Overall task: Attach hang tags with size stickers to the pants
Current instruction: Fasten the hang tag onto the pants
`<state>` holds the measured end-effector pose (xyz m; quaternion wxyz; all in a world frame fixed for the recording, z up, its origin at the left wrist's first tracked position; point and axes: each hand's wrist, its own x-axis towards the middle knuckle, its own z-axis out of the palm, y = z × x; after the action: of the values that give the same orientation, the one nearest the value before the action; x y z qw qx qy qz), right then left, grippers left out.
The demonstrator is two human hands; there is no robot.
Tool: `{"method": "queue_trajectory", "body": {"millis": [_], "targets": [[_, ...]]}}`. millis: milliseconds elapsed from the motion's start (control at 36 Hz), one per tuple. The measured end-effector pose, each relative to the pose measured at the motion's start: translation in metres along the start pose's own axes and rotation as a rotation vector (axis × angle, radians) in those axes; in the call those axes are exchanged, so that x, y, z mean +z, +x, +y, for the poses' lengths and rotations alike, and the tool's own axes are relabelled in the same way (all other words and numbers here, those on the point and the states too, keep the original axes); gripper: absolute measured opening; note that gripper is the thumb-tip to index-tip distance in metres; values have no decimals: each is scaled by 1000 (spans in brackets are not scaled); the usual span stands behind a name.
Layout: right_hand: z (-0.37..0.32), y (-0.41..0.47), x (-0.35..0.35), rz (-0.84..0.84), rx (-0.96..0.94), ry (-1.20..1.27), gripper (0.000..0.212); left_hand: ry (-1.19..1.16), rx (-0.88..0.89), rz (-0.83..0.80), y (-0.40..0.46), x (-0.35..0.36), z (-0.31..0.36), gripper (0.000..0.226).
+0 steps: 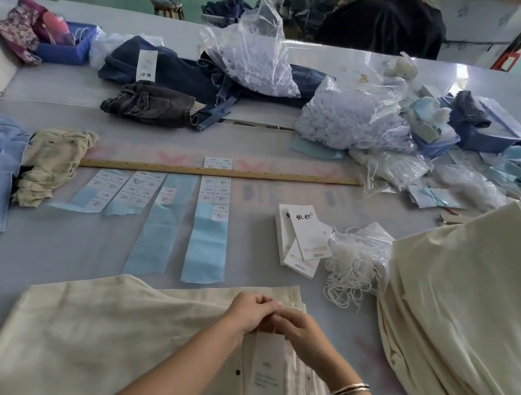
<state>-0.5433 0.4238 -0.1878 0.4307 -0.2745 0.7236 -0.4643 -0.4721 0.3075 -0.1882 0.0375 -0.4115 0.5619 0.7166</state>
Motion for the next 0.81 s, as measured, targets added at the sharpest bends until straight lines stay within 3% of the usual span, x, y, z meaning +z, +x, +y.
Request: {"method": "queue_trajectory", "body": {"millis": [83,139,194,278,361,444,528,667,806], "targets": [[5,1,-7,252,13,74,22,-161,40,146,8,3,1,10],[9,0,-10,367,80,246,18,-91,88,207,14,3,1,12],[11,-3,-11,429,157,415,16,220,190,221,20,3,0,16],[12,-5,-13,452,201,463,14,699,303,123,26,7,5,20],[11,-3,-12,465,209,469,20,907,300,1,34,12,15,22],[11,-3,-10,475,272,407,25,1005,278,-123,41,10,23,23],[13,-1,-11,428,284,318,14,1032,231,-137,45,10,24,24],[14,5,-13,593,148,-177,21,960,307,-35,43,11,16,22],[18,11,-19,542,145,-457,2,820,424,112,34,7,-2,20]]}}
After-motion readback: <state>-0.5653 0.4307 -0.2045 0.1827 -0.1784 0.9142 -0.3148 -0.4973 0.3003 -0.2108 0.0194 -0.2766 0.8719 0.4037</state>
